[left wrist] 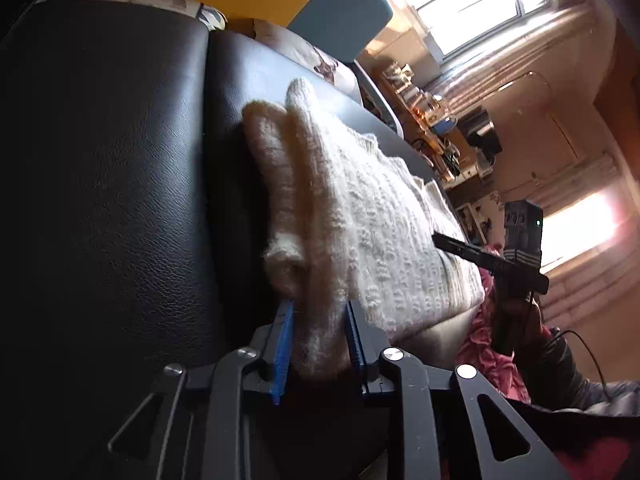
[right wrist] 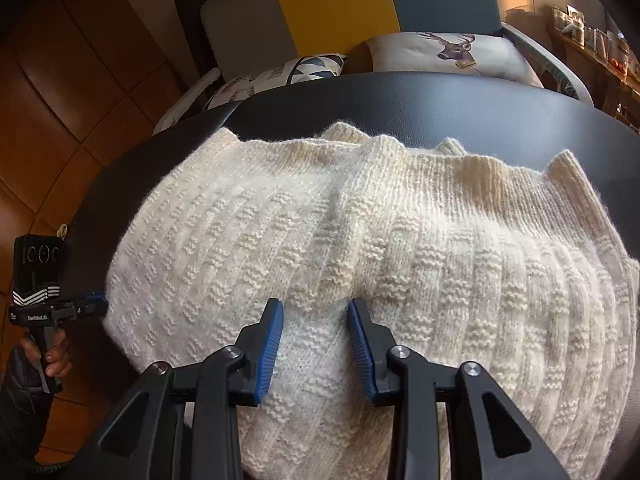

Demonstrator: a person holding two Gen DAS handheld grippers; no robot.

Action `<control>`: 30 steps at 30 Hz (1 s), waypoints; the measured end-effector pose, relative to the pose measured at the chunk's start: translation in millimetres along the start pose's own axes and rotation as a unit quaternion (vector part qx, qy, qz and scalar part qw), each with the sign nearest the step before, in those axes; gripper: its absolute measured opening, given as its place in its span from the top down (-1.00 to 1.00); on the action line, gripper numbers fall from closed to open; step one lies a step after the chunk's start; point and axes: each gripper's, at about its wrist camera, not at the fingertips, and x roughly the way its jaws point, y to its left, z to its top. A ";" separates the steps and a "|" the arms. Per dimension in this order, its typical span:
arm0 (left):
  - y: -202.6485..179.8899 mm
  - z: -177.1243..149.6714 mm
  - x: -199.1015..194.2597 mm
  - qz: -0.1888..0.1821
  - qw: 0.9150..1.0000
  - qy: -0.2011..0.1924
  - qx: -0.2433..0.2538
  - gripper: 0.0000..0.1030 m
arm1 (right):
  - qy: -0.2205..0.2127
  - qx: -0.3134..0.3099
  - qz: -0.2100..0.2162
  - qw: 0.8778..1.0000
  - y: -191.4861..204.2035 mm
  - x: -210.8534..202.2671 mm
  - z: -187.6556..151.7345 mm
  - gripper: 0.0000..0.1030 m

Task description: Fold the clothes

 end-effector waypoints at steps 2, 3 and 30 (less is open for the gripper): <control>-8.4 -1.2 -1.3 0.004 1.000 -0.009 0.018 0.78 | 0.000 0.013 0.010 1.000 -5.4 1.0 2.0 0.34; -13.5 -2.0 -2.7 0.005 0.999 -0.015 0.028 0.87 | 0.001 0.019 0.015 1.000 -7.8 1.1 3.3 0.35; -144.3 13.2 26.7 0.031 0.996 -0.020 0.081 0.27 | -0.081 0.099 0.159 0.979 -155.7 -126.9 -73.7 0.18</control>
